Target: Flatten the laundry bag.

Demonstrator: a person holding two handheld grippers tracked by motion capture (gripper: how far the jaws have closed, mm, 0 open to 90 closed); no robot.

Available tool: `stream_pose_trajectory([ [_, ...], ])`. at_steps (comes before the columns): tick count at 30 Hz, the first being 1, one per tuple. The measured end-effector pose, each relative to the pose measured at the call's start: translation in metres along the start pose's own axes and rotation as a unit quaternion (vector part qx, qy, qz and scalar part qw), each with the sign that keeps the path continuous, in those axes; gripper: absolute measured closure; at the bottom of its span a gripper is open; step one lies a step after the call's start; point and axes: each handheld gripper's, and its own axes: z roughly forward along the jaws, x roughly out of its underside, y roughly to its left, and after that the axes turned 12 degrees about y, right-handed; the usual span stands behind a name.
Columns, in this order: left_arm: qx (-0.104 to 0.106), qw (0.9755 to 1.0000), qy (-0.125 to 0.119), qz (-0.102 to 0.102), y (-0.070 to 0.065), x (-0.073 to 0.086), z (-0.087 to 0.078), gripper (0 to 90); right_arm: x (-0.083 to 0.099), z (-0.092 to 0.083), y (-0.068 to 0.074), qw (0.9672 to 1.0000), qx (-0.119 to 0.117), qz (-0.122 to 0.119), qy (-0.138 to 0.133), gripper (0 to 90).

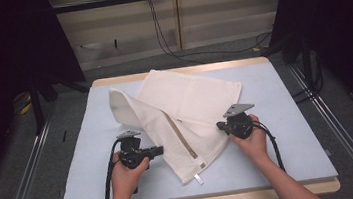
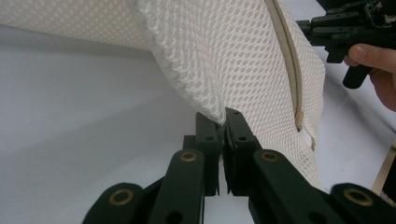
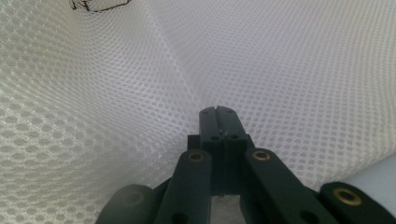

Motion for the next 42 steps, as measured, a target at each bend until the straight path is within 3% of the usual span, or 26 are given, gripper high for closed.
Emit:
stream_pose_trajectory([
  [19,-0.011,0.9997,-0.015,0.014,-0.01,0.005,-0.018,84.0,-0.001,0.001,0.004,0.9999,-0.011,-0.007,-0.004,90.0],
  [22,-0.022,0.9995,-0.014,0.018,-0.011,0.006,-0.02,81.8,-0.001,0.001,0.003,0.9999,-0.009,-0.003,-0.003,90.0],
  [34,-0.035,0.9992,-0.016,0.013,-0.004,0.009,-0.028,80.5,-0.002,0.001,0.002,1.0,-0.007,-0.004,-0.004,90.0],
  [39,-0.034,0.9987,-0.039,0.004,-0.001,0.007,-0.034,68.4,-0.002,0.002,0.003,0.9999,-0.004,-0.009,-0.005,90.0],
  [42,-0.035,0.9977,-0.058,0.004,0.001,0.005,-0.037,56.1,-0.002,0.002,0.002,0.9999,-0.004,-0.011,-0.006,90.0],
])
